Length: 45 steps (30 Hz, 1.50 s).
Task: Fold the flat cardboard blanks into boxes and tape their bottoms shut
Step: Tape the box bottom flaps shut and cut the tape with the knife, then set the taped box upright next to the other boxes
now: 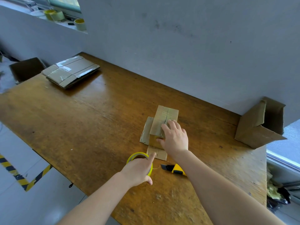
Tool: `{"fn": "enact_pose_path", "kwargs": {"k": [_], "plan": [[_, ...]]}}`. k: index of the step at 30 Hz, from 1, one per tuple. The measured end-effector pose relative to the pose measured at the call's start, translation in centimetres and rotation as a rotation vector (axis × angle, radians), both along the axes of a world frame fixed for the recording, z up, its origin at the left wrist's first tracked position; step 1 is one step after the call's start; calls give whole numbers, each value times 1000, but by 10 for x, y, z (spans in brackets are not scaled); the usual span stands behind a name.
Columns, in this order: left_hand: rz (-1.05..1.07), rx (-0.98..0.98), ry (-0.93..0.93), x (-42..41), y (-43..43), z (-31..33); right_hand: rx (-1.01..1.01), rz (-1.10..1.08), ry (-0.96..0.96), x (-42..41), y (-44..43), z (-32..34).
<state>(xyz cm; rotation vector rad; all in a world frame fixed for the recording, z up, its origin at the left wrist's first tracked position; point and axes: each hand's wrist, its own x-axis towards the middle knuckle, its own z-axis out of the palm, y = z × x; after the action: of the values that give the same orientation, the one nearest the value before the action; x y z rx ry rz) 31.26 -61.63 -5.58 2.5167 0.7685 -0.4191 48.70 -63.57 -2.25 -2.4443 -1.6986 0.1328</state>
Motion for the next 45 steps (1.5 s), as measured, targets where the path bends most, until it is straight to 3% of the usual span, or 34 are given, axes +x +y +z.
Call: {"fn": "enact_pose_path", "kwargs": {"k": [7, 12, 14, 19, 30, 38, 45], "plan": [[170, -63, -52, 0, 7, -2, 25, 11, 31, 2, -2, 0], [380, 235, -470, 12, 32, 14, 67, 21, 114, 8, -6, -5], [382, 232, -533, 23, 43, 19, 90, 30, 166, 10, -8, -8], [248, 105, -320, 51, 63, 19, 167, 90, 260, 17, -17, -16], [121, 283, -326, 51, 71, -7, 178, 64, 203, 17, -23, -37], [116, 281, -337, 49, 72, -8, 181, 0, 212, 8, -18, -39], [209, 195, -403, 53, 67, -5, 135, -57, 344, 16, -25, -40]]}}
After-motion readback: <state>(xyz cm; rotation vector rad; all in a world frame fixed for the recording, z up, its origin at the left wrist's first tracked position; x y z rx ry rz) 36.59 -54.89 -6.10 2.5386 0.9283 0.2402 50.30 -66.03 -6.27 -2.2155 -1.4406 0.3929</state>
